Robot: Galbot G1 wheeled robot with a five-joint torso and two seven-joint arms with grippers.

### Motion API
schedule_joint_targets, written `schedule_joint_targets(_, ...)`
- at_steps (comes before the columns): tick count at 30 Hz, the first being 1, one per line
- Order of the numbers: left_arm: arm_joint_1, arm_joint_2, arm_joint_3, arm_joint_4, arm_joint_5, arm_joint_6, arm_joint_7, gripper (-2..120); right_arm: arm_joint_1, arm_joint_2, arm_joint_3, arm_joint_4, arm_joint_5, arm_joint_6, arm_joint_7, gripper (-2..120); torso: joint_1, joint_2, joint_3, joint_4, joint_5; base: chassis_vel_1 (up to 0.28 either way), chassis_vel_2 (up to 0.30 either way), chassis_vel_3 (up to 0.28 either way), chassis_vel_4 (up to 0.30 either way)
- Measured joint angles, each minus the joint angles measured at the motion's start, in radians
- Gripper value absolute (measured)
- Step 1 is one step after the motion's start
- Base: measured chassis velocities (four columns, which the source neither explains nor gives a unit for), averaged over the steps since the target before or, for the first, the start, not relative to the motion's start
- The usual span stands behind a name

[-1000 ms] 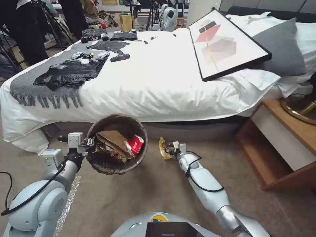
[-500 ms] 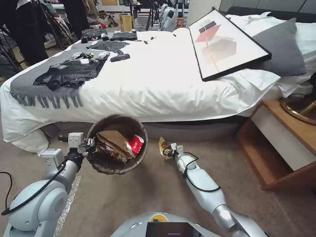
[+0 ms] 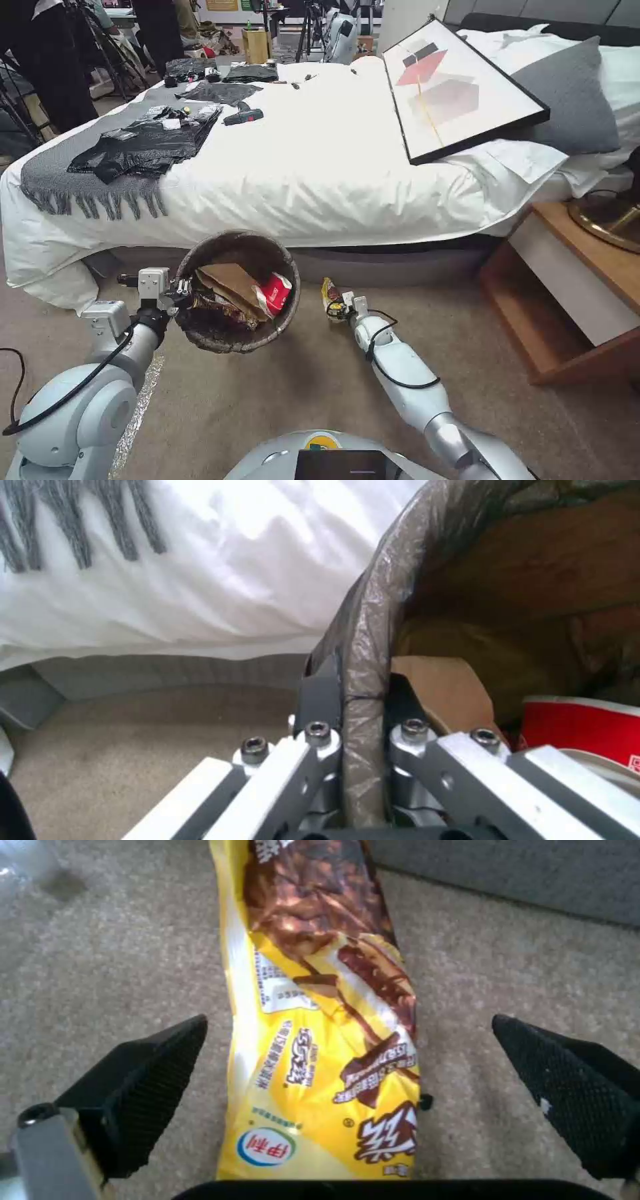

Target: Pick up the trash bin, then pick up the garbage from the floor and place it into the trash bin.

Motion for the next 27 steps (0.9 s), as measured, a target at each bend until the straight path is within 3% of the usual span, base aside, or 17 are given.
schedule_joint_targets(27,-0.001,-0.001,-0.001,0.000,0.002,0.000,0.005,2,0.009,0.026,0.007,-0.055,-0.024,0.018,-0.007,100,0.000,0.000,0.000,0.0000,0.0001,0.000,0.000,0.000,0.000)
